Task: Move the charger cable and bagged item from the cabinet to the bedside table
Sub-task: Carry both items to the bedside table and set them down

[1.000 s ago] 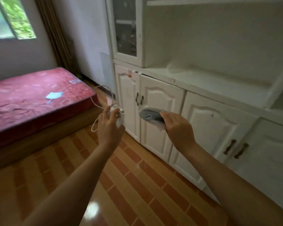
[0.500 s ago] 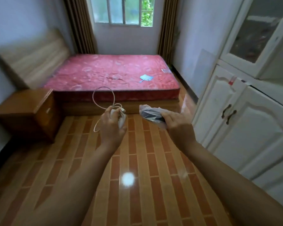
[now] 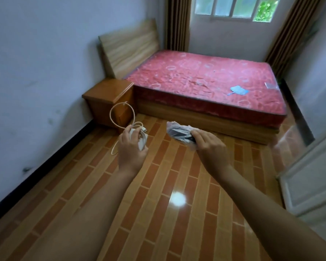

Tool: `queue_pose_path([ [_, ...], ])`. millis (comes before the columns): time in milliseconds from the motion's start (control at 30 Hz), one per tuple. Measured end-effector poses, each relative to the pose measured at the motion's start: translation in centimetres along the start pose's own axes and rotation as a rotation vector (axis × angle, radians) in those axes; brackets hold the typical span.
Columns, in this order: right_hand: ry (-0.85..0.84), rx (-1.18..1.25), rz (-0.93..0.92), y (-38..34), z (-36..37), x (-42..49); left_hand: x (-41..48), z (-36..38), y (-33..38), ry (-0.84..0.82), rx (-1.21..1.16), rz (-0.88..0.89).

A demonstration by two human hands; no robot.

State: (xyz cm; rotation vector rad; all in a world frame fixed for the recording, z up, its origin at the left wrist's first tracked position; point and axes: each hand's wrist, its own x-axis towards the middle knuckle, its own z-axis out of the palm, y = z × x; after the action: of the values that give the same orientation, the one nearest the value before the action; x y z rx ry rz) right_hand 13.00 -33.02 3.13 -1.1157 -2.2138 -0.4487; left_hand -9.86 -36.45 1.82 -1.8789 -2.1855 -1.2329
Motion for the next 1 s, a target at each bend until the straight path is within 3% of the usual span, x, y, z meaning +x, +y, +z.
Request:
queue_pose_path([
  [300,-0.021,0.101,-0.107,-1.5,7.6,5.3,4.2,1.2,-6.6,0.027,0.059,-0.158],
  [1000,-0.033,0.075,-0.102,5.3,30.0,28.4,32.2,10.8,-20.1,0.054,0.017,-0.209],
])
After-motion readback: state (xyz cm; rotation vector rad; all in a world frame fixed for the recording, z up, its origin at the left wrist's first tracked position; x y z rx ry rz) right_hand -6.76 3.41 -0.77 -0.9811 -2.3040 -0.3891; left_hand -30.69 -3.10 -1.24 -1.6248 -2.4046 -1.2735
